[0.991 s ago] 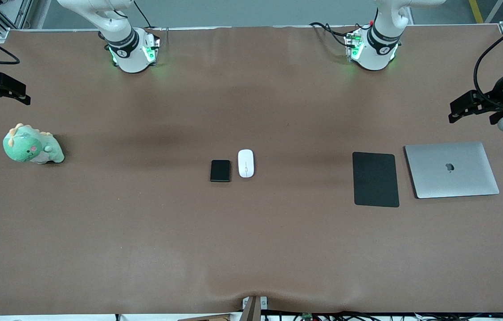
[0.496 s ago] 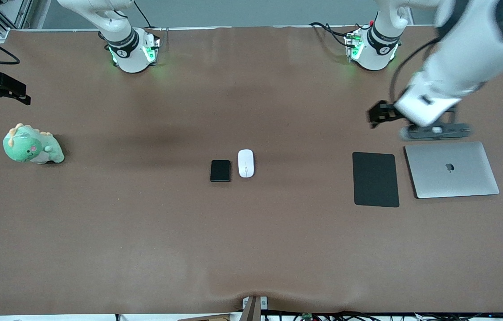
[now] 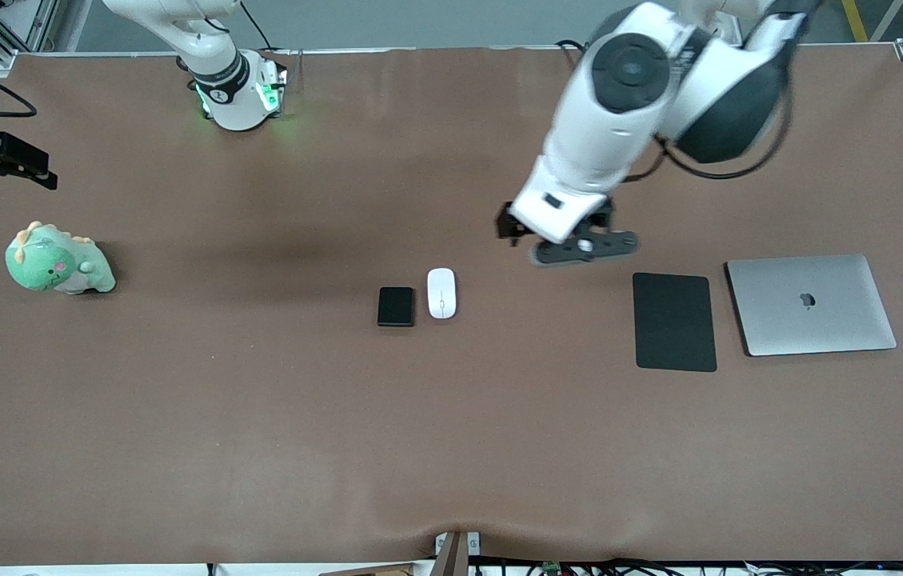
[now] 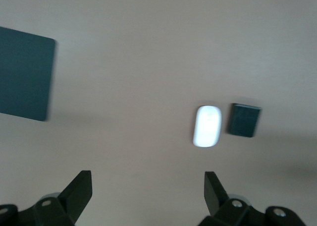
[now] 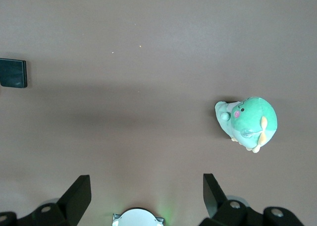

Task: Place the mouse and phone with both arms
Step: 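Reach the left gripper down to the white mouse and grasp it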

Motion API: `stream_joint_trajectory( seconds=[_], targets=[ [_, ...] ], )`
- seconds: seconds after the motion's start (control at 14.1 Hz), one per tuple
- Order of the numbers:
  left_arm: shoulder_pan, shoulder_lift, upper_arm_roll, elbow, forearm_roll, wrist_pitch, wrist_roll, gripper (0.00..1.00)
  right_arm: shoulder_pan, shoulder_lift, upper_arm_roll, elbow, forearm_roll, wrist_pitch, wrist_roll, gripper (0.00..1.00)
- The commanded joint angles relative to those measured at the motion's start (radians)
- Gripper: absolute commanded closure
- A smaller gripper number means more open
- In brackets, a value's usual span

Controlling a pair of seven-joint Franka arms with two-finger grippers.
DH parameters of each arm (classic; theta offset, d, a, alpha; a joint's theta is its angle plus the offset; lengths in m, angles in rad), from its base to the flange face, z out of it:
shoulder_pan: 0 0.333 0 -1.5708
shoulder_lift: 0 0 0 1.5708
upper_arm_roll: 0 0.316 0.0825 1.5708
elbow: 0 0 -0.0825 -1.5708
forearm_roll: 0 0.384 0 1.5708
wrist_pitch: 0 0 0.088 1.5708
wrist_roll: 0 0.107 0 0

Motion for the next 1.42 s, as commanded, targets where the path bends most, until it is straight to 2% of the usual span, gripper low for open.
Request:
stream_joint_trajectory(
  seconds=[0.0,0.35,0.57,0.85,1.06,1.35],
  targets=[
    [-0.125,0.057,0.014,0.050,0.072,0.043,-0.162,0.00,-0.006,0.023,-0.001,0.023,0.020,-0.013,-0.005,0.00],
    [-0.205,0.179,0.012,0.047,0.074,0.193,-0.274,0.00,-0.002,0.049,-0.001,0.032,0.018,-0.014,-0.007,0.00],
    [-0.206,0.253,0.012,0.037,0.090,0.227,-0.276,0.00,0.006,0.073,-0.001,0.026,0.018,-0.023,-0.010,0.00],
    [-0.202,0.368,0.012,0.034,0.121,0.345,-0.257,0.00,0.001,0.077,-0.001,0.026,0.018,-0.057,-0.004,0.00],
    [-0.199,0.454,0.011,0.025,0.193,0.437,-0.256,0.00,0.010,0.107,0.002,0.029,0.015,-0.063,-0.008,0.00],
    [-0.199,0.512,0.011,0.024,0.247,0.489,-0.253,0.00,0.020,0.145,0.002,0.029,0.014,-0.085,-0.010,0.00]
  ],
)
